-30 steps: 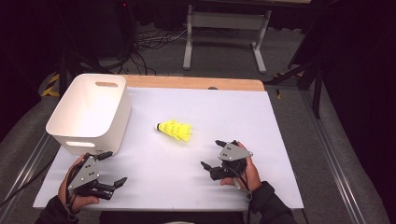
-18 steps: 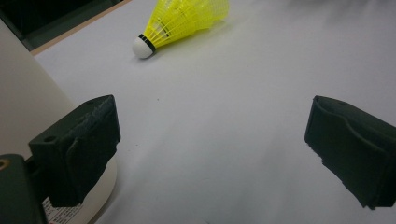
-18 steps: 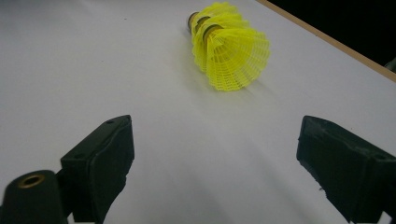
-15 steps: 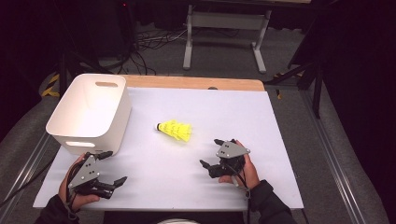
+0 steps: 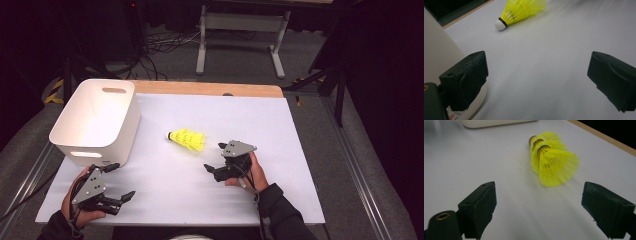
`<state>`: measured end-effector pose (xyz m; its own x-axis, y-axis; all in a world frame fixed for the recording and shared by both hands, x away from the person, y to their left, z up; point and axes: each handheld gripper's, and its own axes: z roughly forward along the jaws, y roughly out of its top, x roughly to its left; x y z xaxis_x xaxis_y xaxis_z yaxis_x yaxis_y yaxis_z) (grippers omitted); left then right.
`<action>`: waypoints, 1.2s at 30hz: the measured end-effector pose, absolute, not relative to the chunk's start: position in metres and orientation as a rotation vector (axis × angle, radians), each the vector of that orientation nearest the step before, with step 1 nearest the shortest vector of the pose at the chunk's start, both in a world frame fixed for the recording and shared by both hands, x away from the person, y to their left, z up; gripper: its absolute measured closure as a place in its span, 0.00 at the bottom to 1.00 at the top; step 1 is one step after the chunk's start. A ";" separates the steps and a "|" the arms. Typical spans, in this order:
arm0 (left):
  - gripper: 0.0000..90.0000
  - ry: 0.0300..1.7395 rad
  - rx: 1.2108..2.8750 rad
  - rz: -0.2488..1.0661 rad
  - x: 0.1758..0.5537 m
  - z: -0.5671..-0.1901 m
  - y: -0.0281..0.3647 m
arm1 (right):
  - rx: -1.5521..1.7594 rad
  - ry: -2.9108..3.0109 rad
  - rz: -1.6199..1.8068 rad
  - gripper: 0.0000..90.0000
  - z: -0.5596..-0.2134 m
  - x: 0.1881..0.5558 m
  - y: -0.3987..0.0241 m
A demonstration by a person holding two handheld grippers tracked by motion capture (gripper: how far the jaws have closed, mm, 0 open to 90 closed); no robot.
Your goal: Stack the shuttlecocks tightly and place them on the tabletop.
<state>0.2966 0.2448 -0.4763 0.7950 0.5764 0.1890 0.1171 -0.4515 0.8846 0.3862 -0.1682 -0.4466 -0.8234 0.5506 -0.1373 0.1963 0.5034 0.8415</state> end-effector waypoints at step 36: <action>0.05 0.510 2.003 0.574 0.297 -0.478 0.242 | 0.823 2.475 1.232 0.29 -0.470 0.437 -0.088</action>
